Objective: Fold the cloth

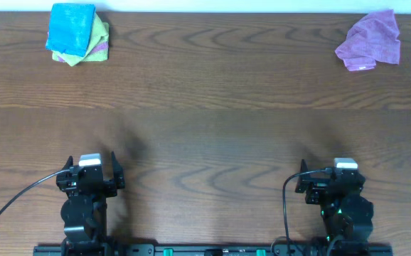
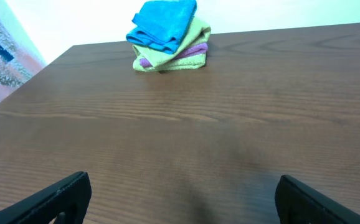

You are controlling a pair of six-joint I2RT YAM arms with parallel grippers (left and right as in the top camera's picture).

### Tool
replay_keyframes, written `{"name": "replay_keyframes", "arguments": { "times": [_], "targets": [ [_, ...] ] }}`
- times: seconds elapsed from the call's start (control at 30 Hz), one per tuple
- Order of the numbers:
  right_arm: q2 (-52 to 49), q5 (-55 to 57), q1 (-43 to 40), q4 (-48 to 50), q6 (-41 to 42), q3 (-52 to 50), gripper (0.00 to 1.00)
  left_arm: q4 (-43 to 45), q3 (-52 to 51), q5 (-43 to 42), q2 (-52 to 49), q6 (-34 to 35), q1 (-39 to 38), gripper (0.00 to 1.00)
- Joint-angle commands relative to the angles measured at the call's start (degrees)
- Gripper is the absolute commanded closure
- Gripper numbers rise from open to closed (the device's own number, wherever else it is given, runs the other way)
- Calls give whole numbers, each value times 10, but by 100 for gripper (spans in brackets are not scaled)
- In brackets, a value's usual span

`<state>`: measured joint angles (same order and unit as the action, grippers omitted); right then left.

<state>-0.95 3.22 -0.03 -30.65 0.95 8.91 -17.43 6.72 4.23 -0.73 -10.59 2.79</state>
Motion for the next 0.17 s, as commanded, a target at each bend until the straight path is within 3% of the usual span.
{"name": "replay_keyframes", "arguments": {
  "times": [0.0, 0.13],
  "targets": [
    [7, -4, 5, -2, -8, -6, 1, -11, -11, -13, 4, -8, -2, 5],
    [7, -4, 5, -2, -8, -6, 1, -11, -11, -13, 4, -8, -2, 4]
  ]
}}
